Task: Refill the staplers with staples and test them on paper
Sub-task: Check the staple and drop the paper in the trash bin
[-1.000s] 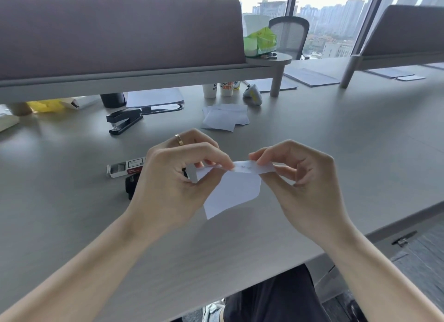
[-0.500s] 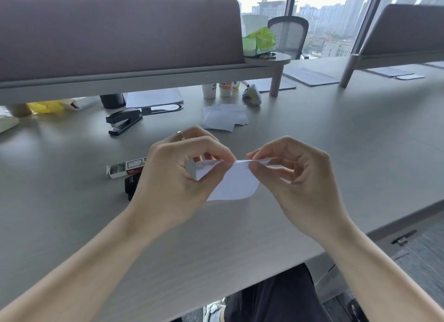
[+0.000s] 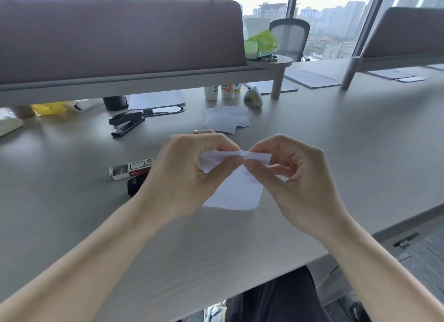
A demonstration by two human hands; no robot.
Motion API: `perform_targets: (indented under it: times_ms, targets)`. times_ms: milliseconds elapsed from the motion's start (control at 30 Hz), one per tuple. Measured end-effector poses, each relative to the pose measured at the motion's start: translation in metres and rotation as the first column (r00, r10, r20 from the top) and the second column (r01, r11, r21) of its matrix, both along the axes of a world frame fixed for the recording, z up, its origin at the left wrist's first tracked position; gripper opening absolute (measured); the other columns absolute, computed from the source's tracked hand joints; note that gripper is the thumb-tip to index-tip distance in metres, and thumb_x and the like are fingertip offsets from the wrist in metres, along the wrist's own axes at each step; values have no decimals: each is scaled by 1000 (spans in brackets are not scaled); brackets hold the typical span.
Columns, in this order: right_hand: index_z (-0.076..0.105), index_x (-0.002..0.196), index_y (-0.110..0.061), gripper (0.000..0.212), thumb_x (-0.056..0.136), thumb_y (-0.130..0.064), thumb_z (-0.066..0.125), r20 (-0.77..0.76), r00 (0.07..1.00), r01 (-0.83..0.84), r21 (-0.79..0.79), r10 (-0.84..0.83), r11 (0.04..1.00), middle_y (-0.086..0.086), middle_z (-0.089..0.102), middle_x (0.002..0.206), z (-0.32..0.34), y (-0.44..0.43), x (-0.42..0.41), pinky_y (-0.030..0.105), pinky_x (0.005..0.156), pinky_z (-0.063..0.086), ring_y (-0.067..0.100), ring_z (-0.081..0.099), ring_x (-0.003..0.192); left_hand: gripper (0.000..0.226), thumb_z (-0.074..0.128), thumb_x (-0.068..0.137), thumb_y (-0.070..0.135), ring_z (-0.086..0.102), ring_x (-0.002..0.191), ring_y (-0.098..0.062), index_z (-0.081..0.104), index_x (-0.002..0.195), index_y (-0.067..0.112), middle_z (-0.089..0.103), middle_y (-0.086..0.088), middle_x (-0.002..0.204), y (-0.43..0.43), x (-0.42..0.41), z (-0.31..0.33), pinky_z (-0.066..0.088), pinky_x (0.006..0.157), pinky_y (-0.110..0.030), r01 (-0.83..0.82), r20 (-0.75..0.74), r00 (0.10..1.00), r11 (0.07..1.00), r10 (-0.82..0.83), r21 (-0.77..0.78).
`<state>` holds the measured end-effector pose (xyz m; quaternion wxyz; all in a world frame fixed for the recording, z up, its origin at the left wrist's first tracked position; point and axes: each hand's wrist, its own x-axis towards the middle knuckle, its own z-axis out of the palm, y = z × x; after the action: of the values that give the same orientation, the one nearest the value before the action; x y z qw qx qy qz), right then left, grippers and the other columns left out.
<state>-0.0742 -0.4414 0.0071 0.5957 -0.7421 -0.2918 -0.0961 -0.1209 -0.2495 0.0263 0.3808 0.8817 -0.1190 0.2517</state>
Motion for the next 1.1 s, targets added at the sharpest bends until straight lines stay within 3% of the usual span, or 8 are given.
perform_targets:
  times_ms: [133,233,333,500,633,733,967,1100]
  targets:
    - [72,102,-33,28,86,-15,86,-87,995,48,31,-45,998,-11,82,92,-5,-8,1,22,75,60,8,78,82,10,74,95,23,68,71,-16,76,85,19,76,3,80,-2,10,-1,52,66,-32,-85,-43,996,920,74,-382]
    - [74,103,-24,25,85,-11,85,-197,979,64,109,-42,992,-10,84,92,-14,-16,2,21,72,61,8,80,81,9,70,96,16,65,77,-17,74,88,15,73,-4,91,-13,17,5,54,69,-27,-77,-132,990,574,-55,-815]
    - [76,102,-15,15,90,-6,78,-308,951,113,289,-19,951,0,85,92,-16,-28,4,30,80,67,15,82,85,16,65,99,15,65,83,-17,71,85,17,73,-4,95,-29,25,4,56,80,-29,-76,-146,977,388,-154,-919]
    - [74,85,-16,12,94,-9,76,-269,921,337,196,-280,921,-4,83,77,-17,-75,12,31,66,67,13,80,73,15,68,99,20,67,87,-18,75,86,22,78,-2,96,-62,47,-12,49,107,-48,-124,-250,950,510,-185,-851]
    - [75,81,-25,15,93,-19,80,-199,856,497,66,-477,865,-6,82,77,-23,-137,10,43,70,64,20,79,72,7,75,94,29,66,86,-16,75,89,25,78,-3,99,-103,65,-26,53,89,-43,-97,-311,931,692,-191,-716]
    - [74,79,-28,16,92,-23,81,-184,791,595,16,-583,803,-14,81,76,-29,-192,1,35,70,62,9,76,68,7,73,96,19,67,79,-19,72,89,18,79,-12,96,-151,75,-36,60,86,-52,4,-325,908,781,-265,-625]
    - [74,81,-33,14,91,-26,80,-51,543,827,-144,-838,544,-18,79,77,-51,-339,-55,29,69,57,7,73,71,16,71,96,18,69,83,2,65,110,21,73,8,99,-276,73,-59,53,74,-12,282,-274,858,843,-435,-458]
    - [74,88,-27,5,92,-28,75,-14,375,878,-318,-927,359,-10,77,77,-89,-404,-88,42,72,61,20,75,74,10,71,95,23,70,87,-1,69,105,25,74,12,97,-338,63,-83,55,80,-23,441,-340,753,816,-563,-373]
